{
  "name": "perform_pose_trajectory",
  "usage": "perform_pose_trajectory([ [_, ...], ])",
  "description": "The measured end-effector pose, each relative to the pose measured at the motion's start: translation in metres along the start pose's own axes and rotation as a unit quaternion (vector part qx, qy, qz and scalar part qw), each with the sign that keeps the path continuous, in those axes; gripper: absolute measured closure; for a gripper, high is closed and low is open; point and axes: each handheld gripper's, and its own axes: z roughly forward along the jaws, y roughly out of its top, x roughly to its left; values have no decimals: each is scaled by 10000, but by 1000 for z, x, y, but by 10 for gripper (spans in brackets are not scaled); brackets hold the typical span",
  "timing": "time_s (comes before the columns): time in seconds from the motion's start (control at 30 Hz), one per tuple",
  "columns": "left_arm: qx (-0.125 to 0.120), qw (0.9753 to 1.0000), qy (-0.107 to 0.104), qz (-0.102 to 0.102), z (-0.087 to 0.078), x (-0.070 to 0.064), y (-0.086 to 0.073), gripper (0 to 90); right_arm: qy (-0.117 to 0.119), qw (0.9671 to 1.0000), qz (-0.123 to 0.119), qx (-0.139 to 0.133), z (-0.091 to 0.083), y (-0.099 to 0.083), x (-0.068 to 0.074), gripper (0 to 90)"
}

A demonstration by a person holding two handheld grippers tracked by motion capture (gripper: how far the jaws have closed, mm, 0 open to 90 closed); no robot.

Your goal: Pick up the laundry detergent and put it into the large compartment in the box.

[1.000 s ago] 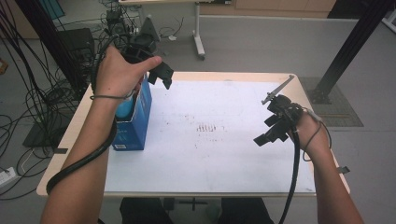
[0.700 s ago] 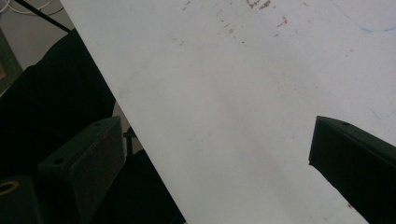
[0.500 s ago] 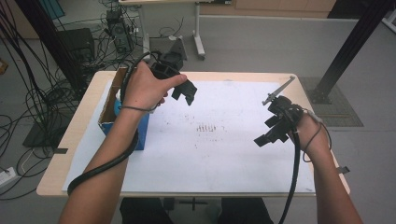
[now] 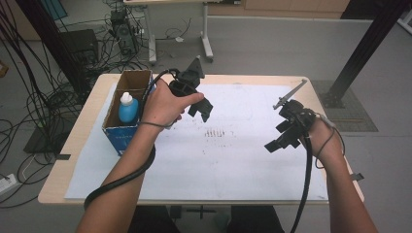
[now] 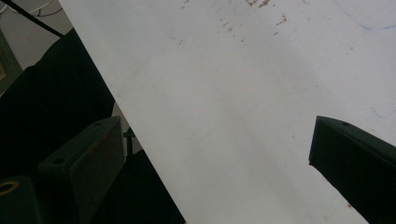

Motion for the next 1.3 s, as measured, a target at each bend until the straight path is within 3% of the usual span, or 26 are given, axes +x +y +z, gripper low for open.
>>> perform_pose_trajectory([
  [0.27,215,9997,-54,39,33,-1,-5,78,11,10000,1,23,2,1,0,35],
  [0.73,425,9988,-235,-66,80,-3,-14,80,-11,10000,31,9,1,0,-2,34],
  [0.97,520,9980,-348,-59,94,-5,-17,81,-18,10000,40,13,1,0,-3,34],
  [1.3,509,9979,-390,-105,96,-6,-19,81,-19,10000,30,11,2,0,-3,34],
])
